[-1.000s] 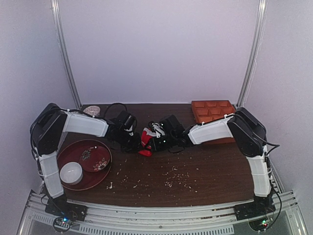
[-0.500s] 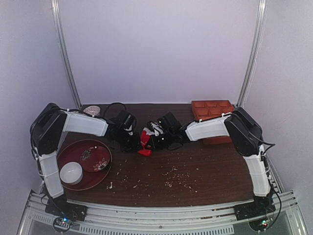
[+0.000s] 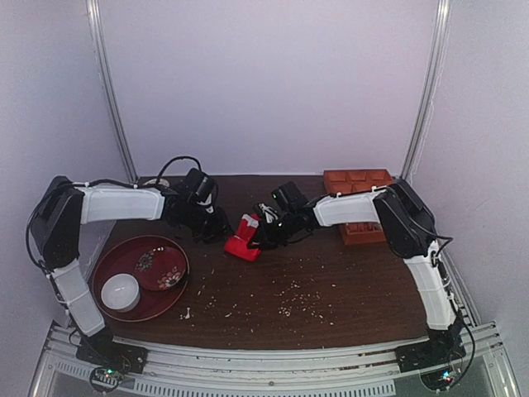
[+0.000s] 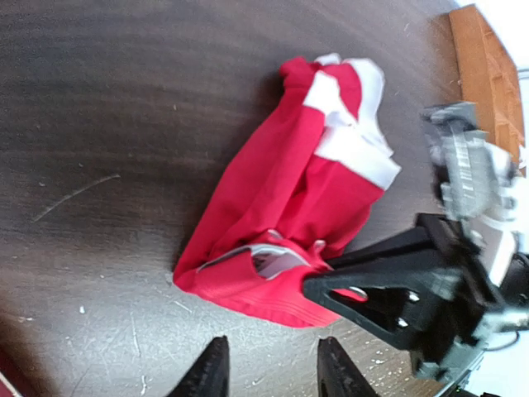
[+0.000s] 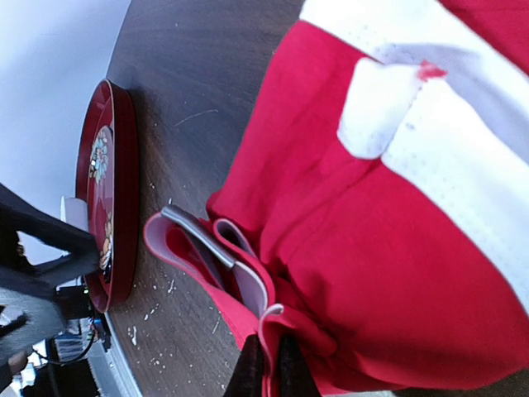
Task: Roll the underwear
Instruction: Roll the underwear at the center of the board.
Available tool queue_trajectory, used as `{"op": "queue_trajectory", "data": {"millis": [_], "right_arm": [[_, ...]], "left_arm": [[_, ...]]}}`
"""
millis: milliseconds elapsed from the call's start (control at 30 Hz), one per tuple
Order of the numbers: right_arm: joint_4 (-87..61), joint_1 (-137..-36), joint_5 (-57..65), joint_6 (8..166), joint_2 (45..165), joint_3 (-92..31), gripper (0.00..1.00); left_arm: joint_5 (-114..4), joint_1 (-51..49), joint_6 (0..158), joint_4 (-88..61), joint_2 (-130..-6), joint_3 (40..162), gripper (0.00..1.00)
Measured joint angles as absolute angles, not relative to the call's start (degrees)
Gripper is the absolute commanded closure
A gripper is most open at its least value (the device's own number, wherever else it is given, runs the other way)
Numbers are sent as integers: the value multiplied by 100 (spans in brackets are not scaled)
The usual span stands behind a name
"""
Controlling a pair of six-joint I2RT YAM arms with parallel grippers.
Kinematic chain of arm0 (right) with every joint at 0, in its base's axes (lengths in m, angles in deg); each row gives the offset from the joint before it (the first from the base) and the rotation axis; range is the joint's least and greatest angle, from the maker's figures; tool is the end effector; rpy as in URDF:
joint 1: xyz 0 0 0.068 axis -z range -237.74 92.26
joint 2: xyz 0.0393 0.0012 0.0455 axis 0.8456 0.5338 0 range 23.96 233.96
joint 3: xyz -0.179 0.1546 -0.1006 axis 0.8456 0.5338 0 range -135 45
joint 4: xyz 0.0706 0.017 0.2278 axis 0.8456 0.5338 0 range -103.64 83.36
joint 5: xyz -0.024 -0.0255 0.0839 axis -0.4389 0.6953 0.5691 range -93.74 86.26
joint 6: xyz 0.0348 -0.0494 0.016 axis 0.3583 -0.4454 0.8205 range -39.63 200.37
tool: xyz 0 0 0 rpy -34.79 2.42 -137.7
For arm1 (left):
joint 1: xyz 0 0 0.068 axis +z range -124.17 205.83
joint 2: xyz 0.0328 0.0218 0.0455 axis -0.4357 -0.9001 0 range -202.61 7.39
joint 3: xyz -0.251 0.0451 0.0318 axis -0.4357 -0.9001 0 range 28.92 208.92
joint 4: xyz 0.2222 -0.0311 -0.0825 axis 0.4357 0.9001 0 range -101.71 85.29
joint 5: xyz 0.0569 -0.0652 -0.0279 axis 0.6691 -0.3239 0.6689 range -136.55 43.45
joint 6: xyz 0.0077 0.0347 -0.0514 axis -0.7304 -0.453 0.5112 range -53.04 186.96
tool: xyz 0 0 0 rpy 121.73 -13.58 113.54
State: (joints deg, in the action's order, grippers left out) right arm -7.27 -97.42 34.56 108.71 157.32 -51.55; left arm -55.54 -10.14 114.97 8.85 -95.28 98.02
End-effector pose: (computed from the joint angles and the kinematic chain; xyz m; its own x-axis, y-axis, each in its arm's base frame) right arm 0.3538 0.3317 0.1330 -0.8665 -0.2349 -0.4405 -0.4972 0.4851 0.7194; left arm 0.2891 -0.2189 0.1849 -0.9250 -0.2358 -0.2980 -0.0497 0.8526 -0.5202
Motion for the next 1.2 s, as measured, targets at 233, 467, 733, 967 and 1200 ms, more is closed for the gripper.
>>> {"op": "queue_trajectory", "data": {"millis": [233, 467, 733, 967, 1200], "right_arm": [[-8, -9624, 4090, 10753, 16189, -5929, 100], [573, -9537, 4328, 10405, 16265, -6170, 100], [698, -9528, 4427, 10272, 16265, -6170, 100], [739, -9528, 4429, 10182, 16265, -6167, 100], [766, -9517, 4429, 10156, 16265, -6167, 100]], "left_arm": [[-5543, -979, 11460, 850, -9430, 9662, 55], [-5659, -869, 11427, 550, -9633, 9341, 54], [-5978, -705, 11351, -143, -10016, 9214, 55], [-6293, -677, 11355, -613, -10086, 8991, 56], [-6549, -673, 11373, -877, -10234, 8956, 62]]}}
